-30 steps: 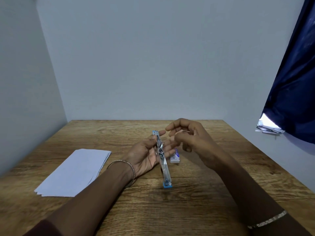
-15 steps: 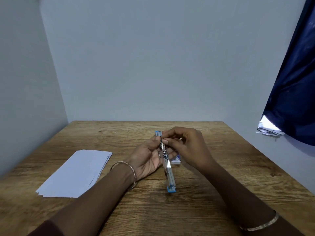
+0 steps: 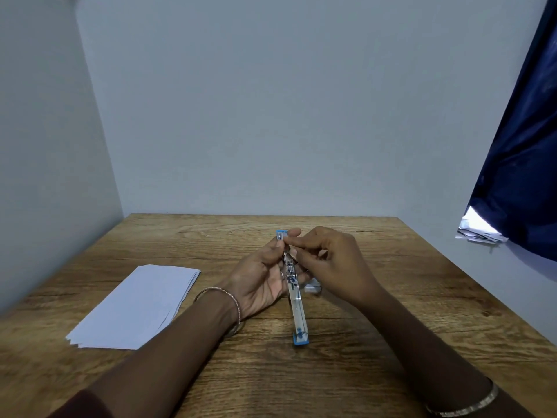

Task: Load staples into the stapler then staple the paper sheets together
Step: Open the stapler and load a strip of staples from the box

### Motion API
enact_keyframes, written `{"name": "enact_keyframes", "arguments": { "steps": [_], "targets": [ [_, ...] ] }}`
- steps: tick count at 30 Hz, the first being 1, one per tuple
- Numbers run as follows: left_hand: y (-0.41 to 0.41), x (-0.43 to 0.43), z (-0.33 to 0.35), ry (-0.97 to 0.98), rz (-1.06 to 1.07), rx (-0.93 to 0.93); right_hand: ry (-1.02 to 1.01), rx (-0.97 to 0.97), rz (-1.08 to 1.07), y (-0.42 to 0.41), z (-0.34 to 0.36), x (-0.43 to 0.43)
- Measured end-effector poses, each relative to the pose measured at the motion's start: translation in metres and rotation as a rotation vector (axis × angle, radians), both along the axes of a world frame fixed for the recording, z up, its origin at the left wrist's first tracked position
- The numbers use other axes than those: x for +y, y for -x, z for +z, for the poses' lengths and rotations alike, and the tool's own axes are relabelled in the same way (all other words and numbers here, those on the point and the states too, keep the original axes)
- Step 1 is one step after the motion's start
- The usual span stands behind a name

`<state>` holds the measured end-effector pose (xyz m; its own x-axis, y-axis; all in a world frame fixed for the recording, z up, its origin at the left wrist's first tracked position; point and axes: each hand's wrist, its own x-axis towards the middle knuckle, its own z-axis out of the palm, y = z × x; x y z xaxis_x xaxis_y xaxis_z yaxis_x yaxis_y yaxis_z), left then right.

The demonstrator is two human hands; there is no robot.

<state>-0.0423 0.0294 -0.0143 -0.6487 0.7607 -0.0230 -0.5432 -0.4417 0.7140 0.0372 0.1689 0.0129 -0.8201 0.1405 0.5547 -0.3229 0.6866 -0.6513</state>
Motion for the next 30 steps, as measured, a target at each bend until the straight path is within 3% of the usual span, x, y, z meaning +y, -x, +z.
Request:
{"name": "enact_keyframes", "arguments": {
  "steps": [3,6,11,14,18,23,30],
  "targets": [
    [0.001,-0.001,0.001,-0.053,-0.003,-0.037,0.042,0.04,-0.045,-0.001,0.002,0.002],
    [0.005,-0.003,0.003,-0.104,0.033,-0.064,-0.04,0.039,-0.087,-0.001,0.004,0.003],
    [0.014,-0.004,0.007,-0.198,0.206,-0.148,-0.341,-0.07,0.128,-0.005,0.004,0.007],
    [0.02,-0.007,0.007,-0.255,0.273,-0.195,-0.329,-0.033,0.204,-0.004,0.002,0.005],
    [0.023,-0.012,0.009,-0.288,0.28,-0.192,-0.145,0.028,0.229,0.001,0.001,0.002],
    [0.012,-0.01,0.007,-0.173,0.194,-0.068,0.127,0.055,0.18,0.002,-0.002,-0.002],
    [-0.007,0.002,0.004,-0.015,0.126,0.332,0.252,-0.003,0.158,0.004,-0.008,-0.001]
  ]
}}
